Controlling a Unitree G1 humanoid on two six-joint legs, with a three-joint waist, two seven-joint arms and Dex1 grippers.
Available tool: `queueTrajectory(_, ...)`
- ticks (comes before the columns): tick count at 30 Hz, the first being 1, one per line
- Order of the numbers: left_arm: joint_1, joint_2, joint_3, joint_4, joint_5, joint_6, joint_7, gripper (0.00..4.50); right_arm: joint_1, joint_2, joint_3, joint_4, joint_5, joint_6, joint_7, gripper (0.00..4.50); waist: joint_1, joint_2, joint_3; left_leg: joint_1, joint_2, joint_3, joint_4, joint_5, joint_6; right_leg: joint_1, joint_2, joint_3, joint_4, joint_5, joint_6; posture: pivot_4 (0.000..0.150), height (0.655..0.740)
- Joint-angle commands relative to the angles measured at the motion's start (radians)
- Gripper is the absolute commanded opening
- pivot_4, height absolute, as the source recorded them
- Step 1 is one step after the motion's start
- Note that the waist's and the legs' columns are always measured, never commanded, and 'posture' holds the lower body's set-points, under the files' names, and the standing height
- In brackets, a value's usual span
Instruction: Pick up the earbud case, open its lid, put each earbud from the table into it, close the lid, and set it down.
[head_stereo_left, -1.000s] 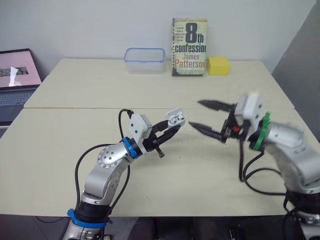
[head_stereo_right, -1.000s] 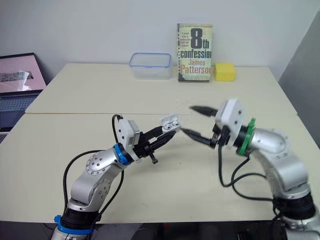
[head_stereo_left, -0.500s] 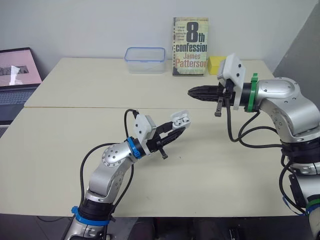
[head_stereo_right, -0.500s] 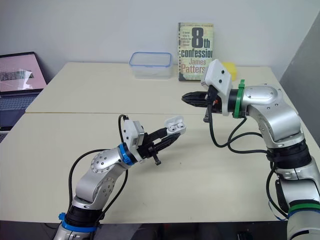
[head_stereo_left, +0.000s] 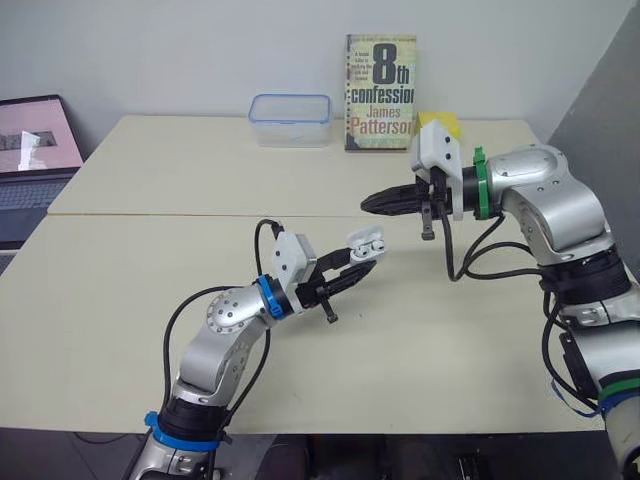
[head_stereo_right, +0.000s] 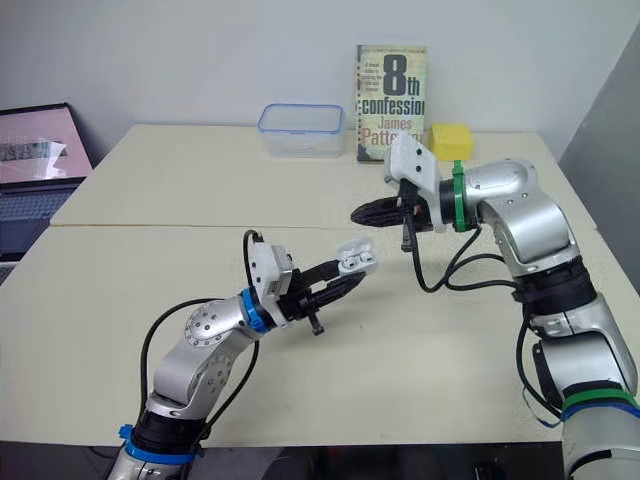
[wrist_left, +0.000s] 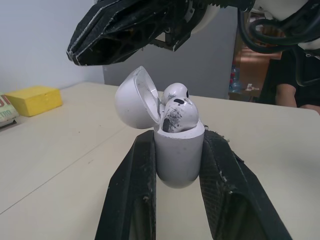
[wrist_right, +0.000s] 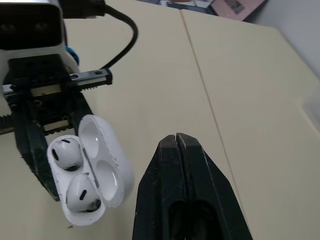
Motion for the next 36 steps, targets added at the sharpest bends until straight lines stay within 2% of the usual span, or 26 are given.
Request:
queueTrajectory(1,-0.017,-0.005,0.001,-0.02,-0.017,-0.019,-0.012,0.8,-0.047,-0.003,0.019,0.009,-0.007,-0.02,0.093,0.0,0.0,0.0,0.0,0.0,0.0,0.0,0.0,0.0,0.0,0.0,0.0,0.0,0.0,0.0,0.0,0.15,0.74)
queueTrajectory(16,-0.015,-0.003,0.005,-0.023,-0.014,-0.017,-0.014,0.8,-0.022,-0.04,0.01,-0.082,0.007,0.056,0.222,0.0,0.001,0.0,0.0,0.0,0.0,0.0,0.0,0.0,0.0,0.0,0.0,0.0,0.0,0.0,0.0,0.15,0.74)
queueTrajectory(25,-0.018,-0.007,0.009,-0.025,-0.014,-0.018,-0.008,0.8,0.043,-0.06,0.025,-0.112,-0.02,0.046,0.214,0.0,0.001,0.0,0.0,0.0,0.0,0.0,0.0,0.0,0.0,0.0,0.0,0.0,0.0,0.0,0.0,0.15,0.74)
queueTrajectory(28,-0.017,-0.005,0.008,-0.027,-0.018,-0.006,-0.006,0.8,0.049,-0.047,-0.002,-0.125,-0.022,0.047,0.16,0.0,0.001,0.0,0.0,0.0,0.0,0.0,0.0,0.0,0.0,0.0,0.0,0.0,0.0,0.0,0.0,0.15,0.74)
queueTrajectory(30,-0.024,0.0,0.008,-0.026,-0.058,0.089,0.005,0.8,0.055,-0.062,-0.045,-0.154,0.0,0.07,0.13,0.0,0.002,0.0,0.0,0.0,0.0,-0.001,0.0,0.0,0.0,0.0,0.0,0.0,0.0,0.0,0.0,0.15,0.74)
queueTrajectory(32,-0.043,0.005,0.017,-0.012,-0.138,0.28,0.038,0.8,0.093,-0.107,-0.087,-0.215,0.019,0.087,0.115,0.0,0.006,0.0,0.0,-0.001,0.0,-0.001,0.0,0.0,0.0,0.0,0.0,0.0,0.0,0.0,0.0,0.15,0.74)
queueTrajectory(36,-0.112,-0.034,0.053,0.061,-0.23,0.512,0.129,0.8,0.247,-0.205,-0.155,-0.366,0.03,0.111,0.07,0.0,0.013,-0.001,0.0,-0.003,-0.001,-0.004,0.001,0.0,0.0,0.001,-0.001,-0.002,-0.001,0.0,0.0,0.15,0.74)
